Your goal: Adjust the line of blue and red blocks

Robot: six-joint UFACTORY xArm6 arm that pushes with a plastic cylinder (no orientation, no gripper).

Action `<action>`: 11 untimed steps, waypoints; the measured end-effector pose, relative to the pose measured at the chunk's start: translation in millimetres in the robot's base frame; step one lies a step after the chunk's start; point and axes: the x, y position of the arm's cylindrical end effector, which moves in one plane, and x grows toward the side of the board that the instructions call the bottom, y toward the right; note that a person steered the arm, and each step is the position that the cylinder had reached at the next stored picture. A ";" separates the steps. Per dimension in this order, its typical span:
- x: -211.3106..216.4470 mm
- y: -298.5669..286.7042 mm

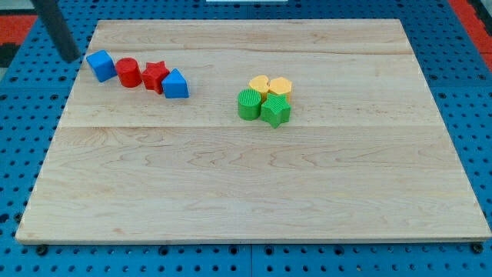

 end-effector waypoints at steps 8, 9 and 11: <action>-9.3 100.8; -3.5 150.2; 24.5 125.8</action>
